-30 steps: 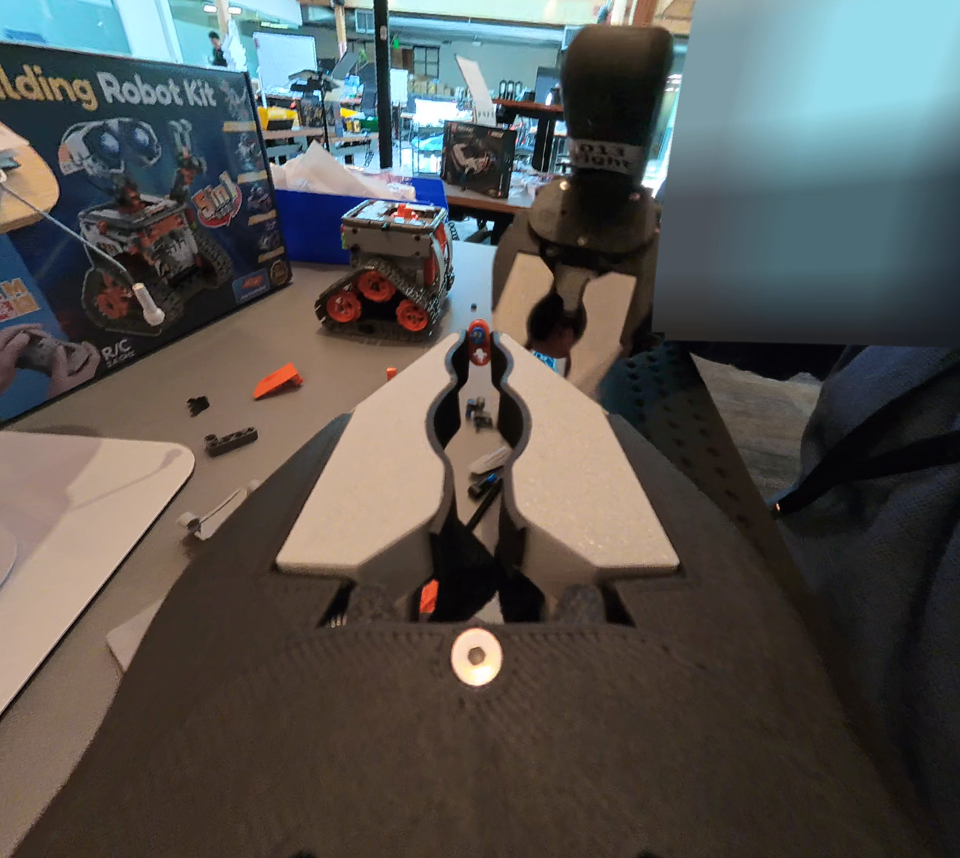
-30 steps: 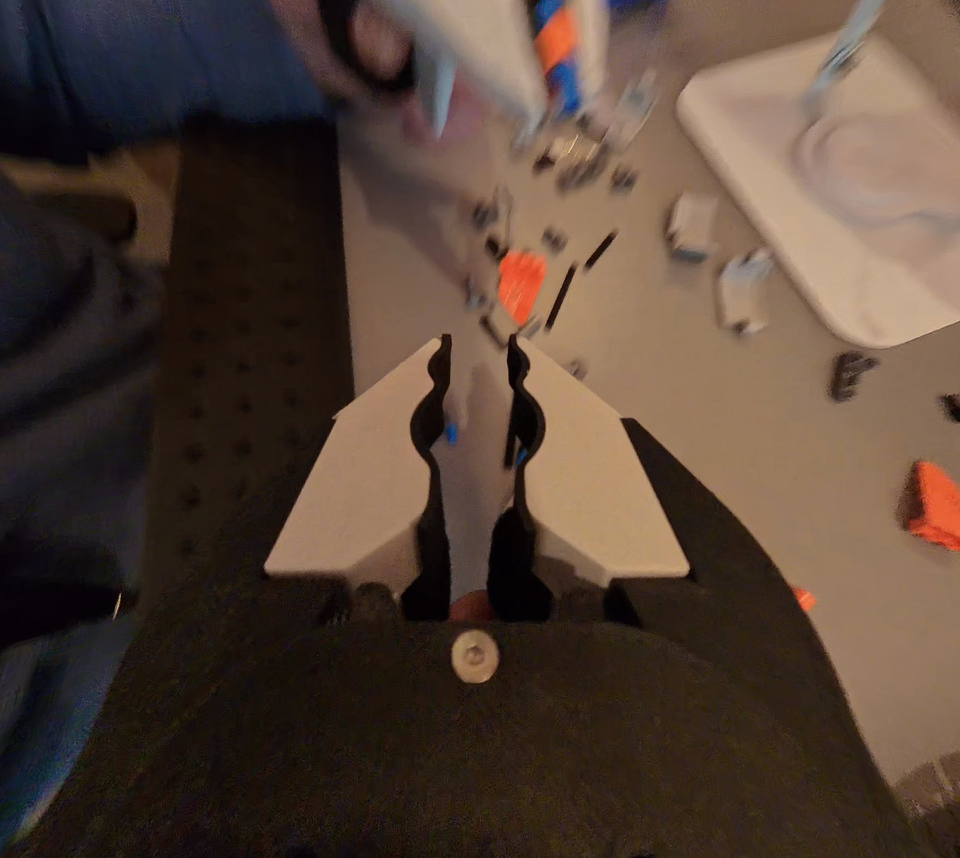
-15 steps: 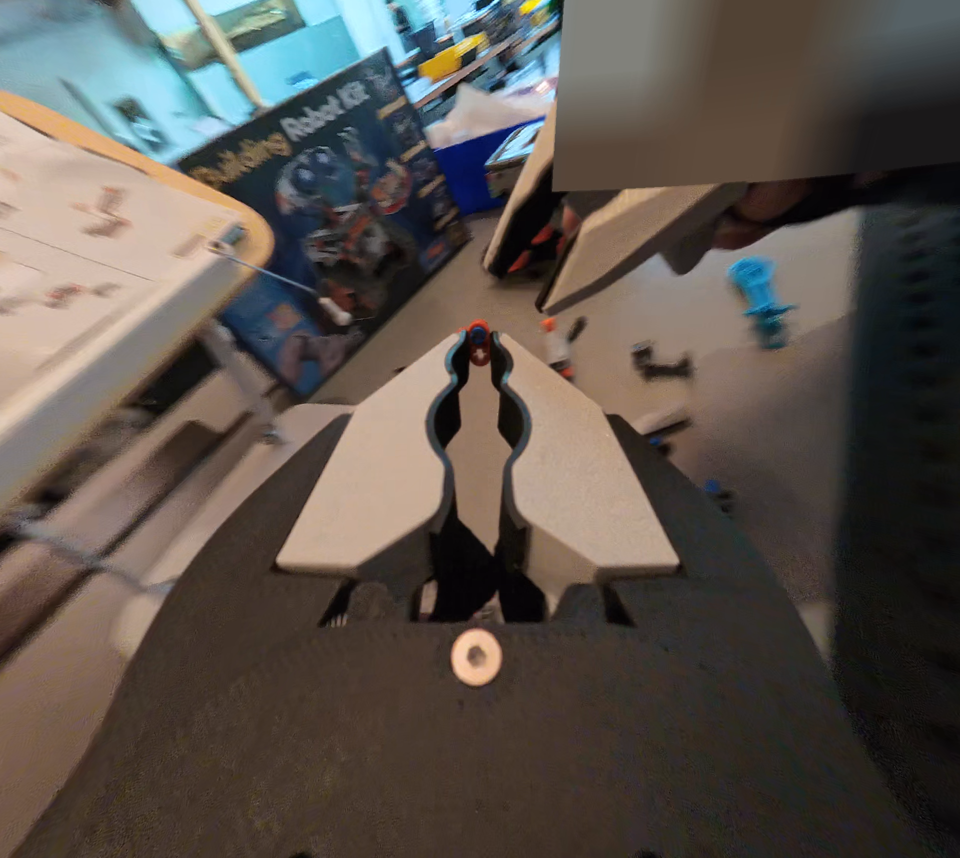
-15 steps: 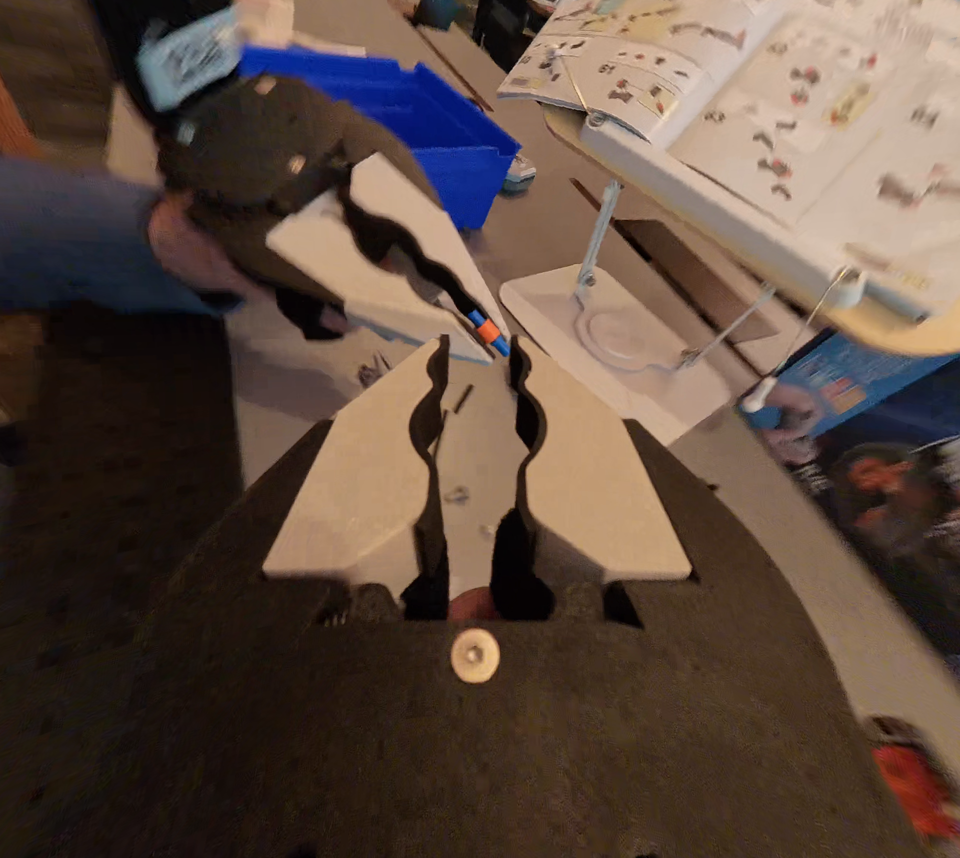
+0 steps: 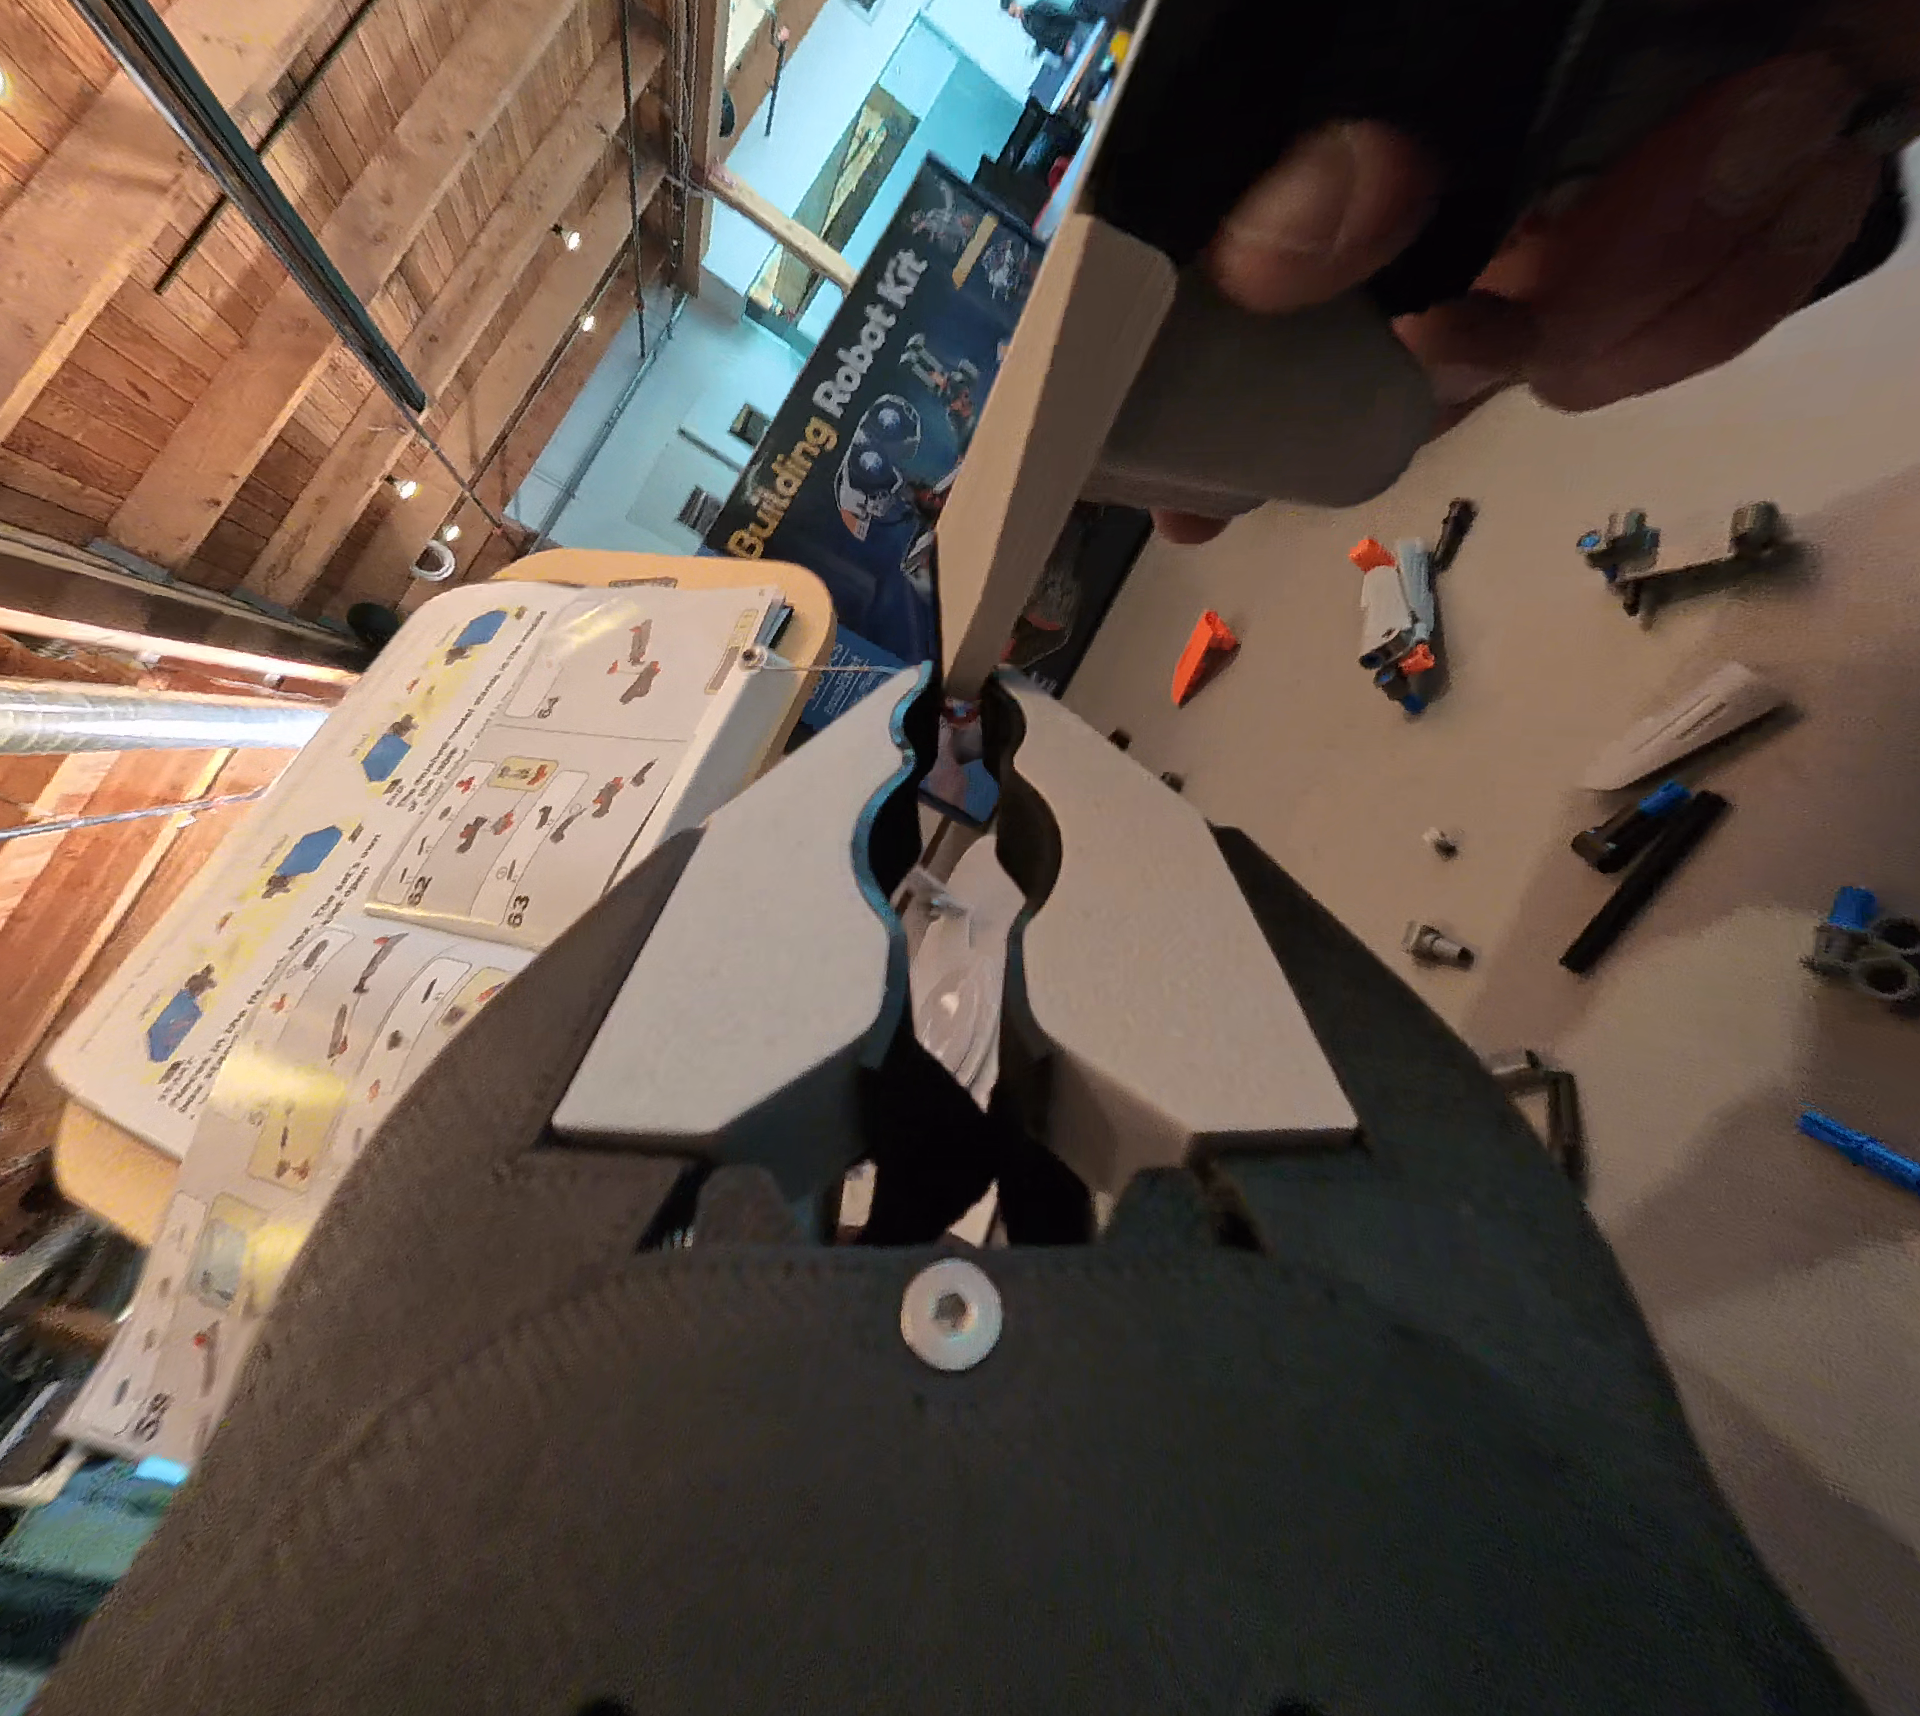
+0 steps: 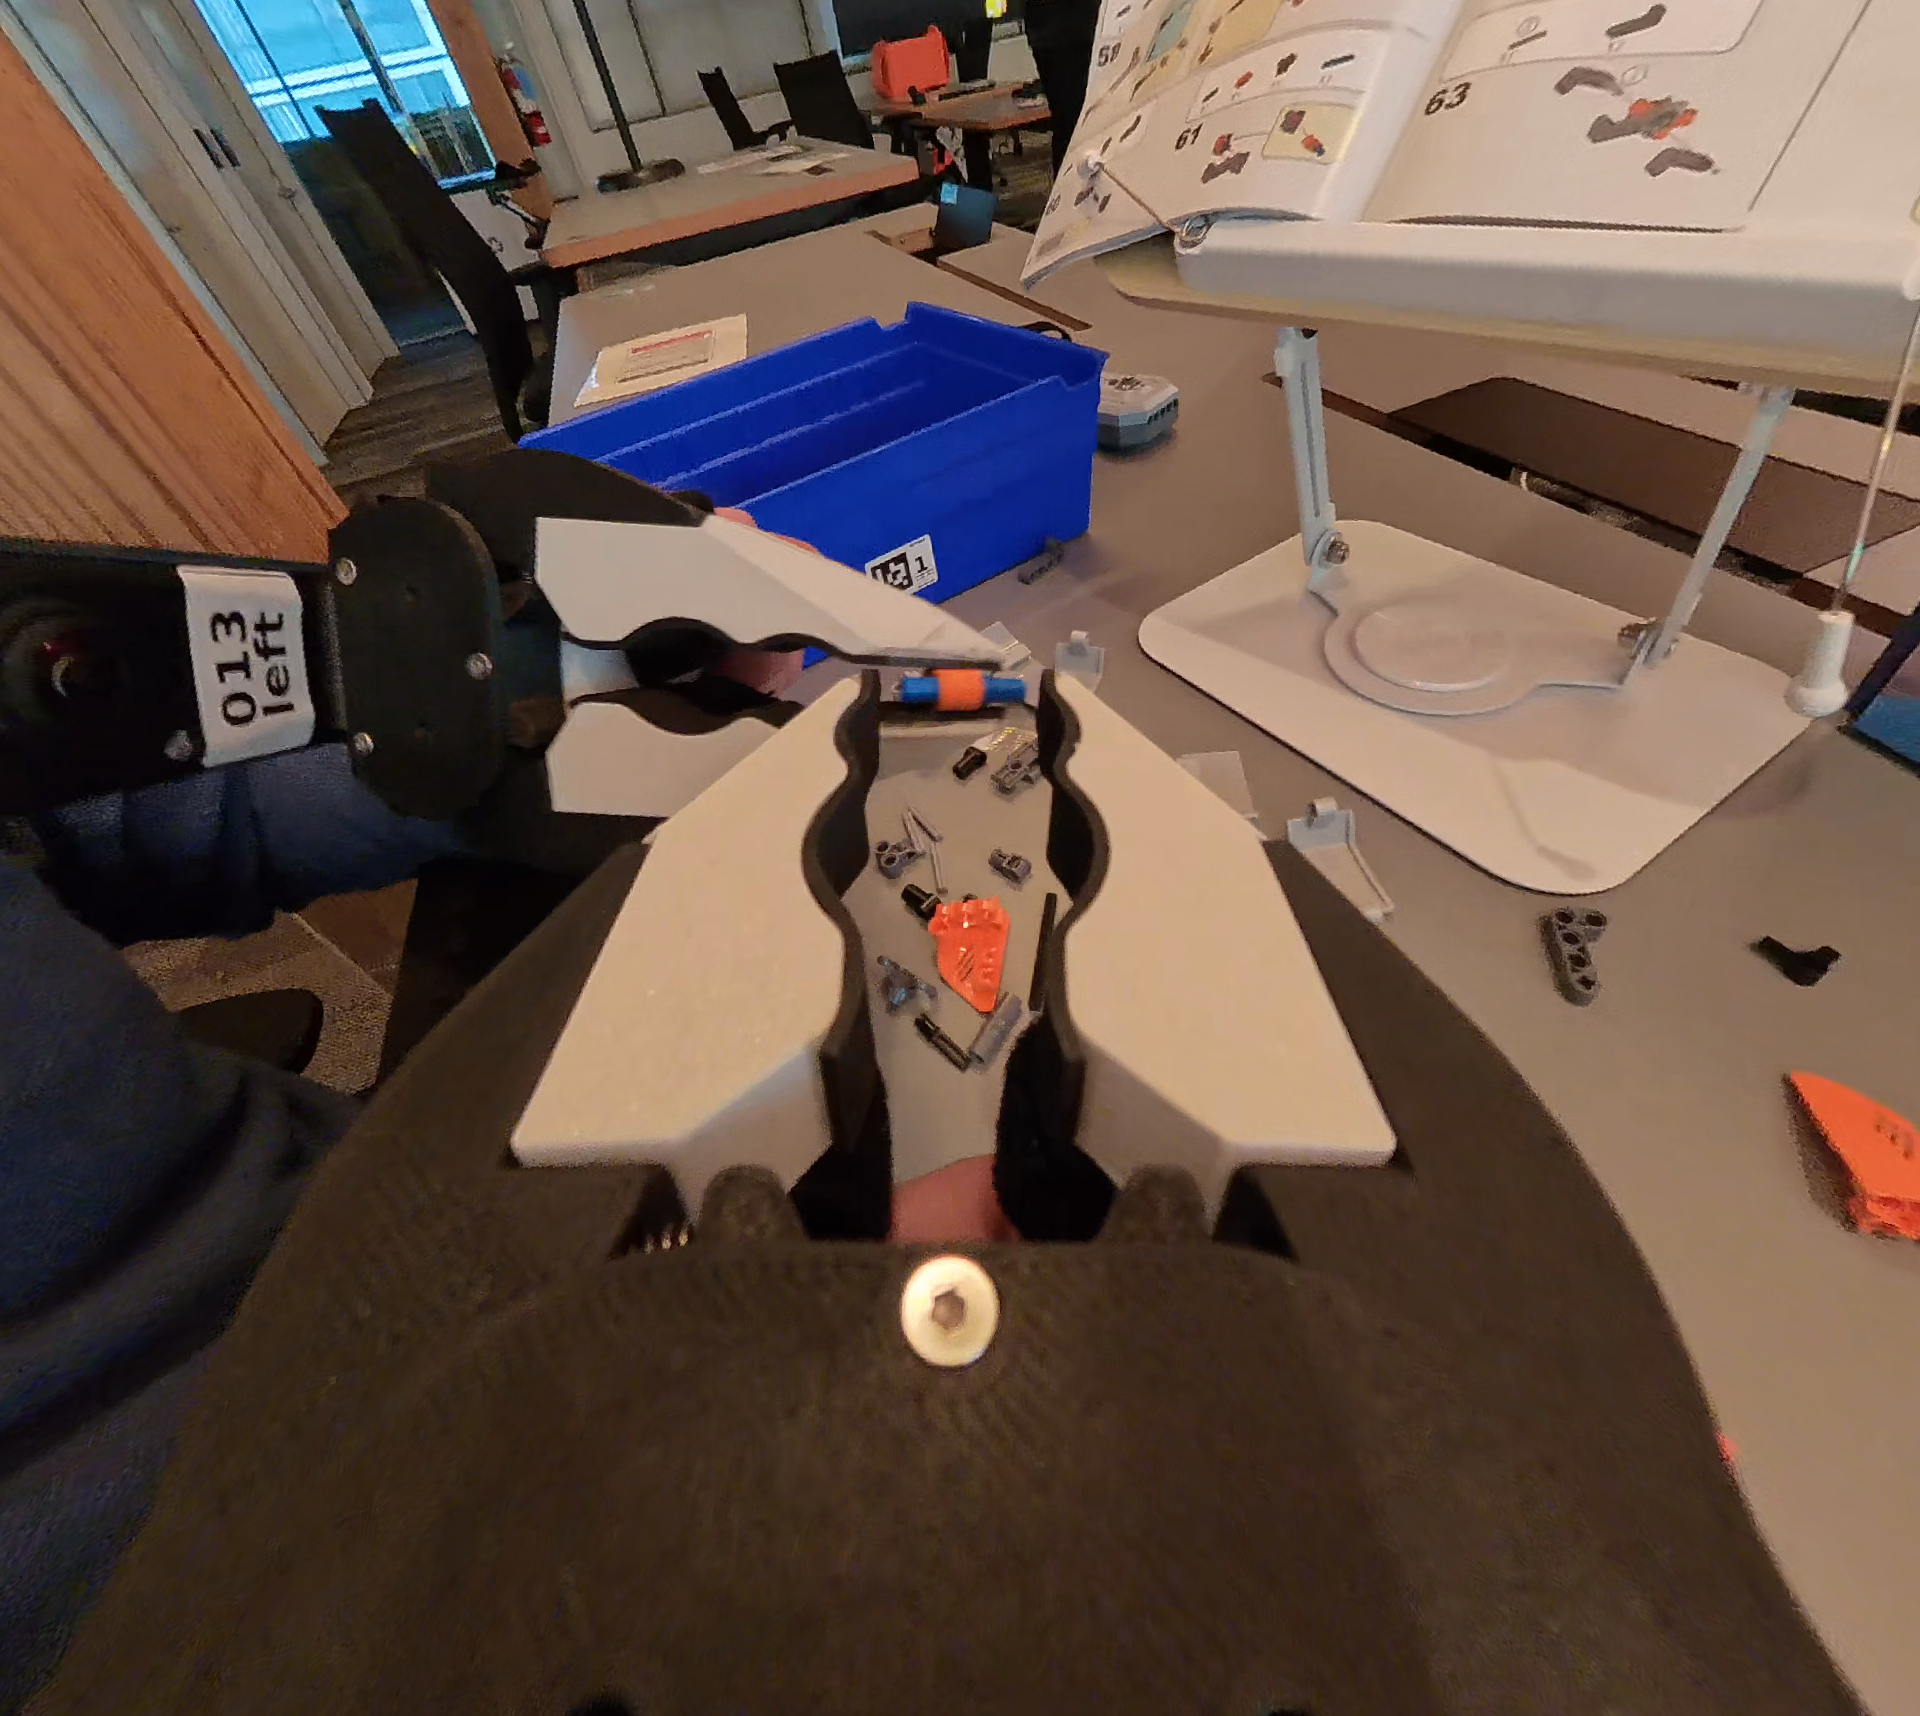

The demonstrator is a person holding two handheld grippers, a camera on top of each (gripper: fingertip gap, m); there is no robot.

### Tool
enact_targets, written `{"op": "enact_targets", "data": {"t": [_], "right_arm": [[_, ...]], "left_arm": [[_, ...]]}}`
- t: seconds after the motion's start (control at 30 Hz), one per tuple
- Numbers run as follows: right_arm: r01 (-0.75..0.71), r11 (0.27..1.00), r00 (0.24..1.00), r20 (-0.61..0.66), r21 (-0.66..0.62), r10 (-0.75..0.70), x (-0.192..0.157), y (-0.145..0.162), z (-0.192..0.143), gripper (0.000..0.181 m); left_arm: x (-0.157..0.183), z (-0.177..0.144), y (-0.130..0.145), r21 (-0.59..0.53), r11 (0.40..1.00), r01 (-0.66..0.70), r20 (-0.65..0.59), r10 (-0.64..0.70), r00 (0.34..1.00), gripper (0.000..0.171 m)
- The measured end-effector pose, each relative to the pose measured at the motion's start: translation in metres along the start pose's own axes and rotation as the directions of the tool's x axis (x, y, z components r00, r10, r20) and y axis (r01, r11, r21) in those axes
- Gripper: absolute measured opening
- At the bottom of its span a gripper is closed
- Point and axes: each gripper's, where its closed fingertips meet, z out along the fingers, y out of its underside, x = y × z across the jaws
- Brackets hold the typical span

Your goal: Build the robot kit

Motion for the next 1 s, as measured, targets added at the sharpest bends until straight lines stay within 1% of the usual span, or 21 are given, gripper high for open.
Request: {"op": "enact_targets", "data": {"t": [0.07,0.13,0.2,0.4,0.47,0.57,0.73,0.87,0.97,1.0], "right_arm": [[0.026,1.0,1.0,0.011,0.002,-0.026,0.001,-0.001,-0.003,0.031],[0.054,0.998,0.998,0.037,0.015,-0.055,-0.004,-0.002,-0.003,0.023],[0.058,0.998,0.997,0.041,0.013,-0.059,-0.004,-0.001,-0.003,0.022],[0.016,0.997,0.997,0.073,0.079,-0.022,-0.008,-0.007,-0.006,0.022],[-0.004,0.995,0.995,0.103,0.1,-0.006,-0.009,-0.008,-0.007,0.022],[0.01,0.994,0.994,0.107,0.112,-0.022,-0.011,-0.009,-0.007,0.022],[-0.034,0.988,0.984,0.178,0.153,0.006,-0.015,-0.013,-0.011,0.022],[-0.059,0.985,0.975,0.22,0.165,0.022,-0.015,-0.016,-0.017,0.021],[-0.063,0.988,0.959,0.283,0.141,0.021,-0.019,-0.015,-0.023,0.022],[-0.066,0.99,0.945,0.325,0.124,0.023,-0.023,-0.013,-0.025,0.022]], "left_arm": [[0.001,-0.001,-0.004,0.022,1.0,0.003,-0.001,-0.003,1.0,0.005],[0.001,-0.001,-0.006,0.028,1.0,0.006,0.002,-0.006,1.0,0.005],[0.001,-0.001,-0.005,0.03,1.0,-0.003,0.005,0.003,1.0,0.005],[-0.002,-0.003,-0.012,0.043,0.998,-0.037,0.058,0.035,0.998,0.005],[-0.003,-0.004,-0.014,0.054,0.998,-0.03,0.068,0.027,0.997,0.005],[-0.004,-0.004,-0.015,0.07,0.997,-0.015,0.066,0.01,0.998,0.005],[-0.005,-0.007,-0.02,0.1,0.995,-0.006,0.071,-0.001,0.997,0.005],[-0.005,-0.008,-0.02,0.127,0.992,0.009,0.048,-0.015,0.999,0.006],[-0.002,-0.013,-0.025,0.182,0.983,0.035,-0.011,-0.033,0.999,0.012],[-0.001,-0.016,-0.028,0.207,0.978,0.028,-0.021,-0.024,0.999,0.012]]}}
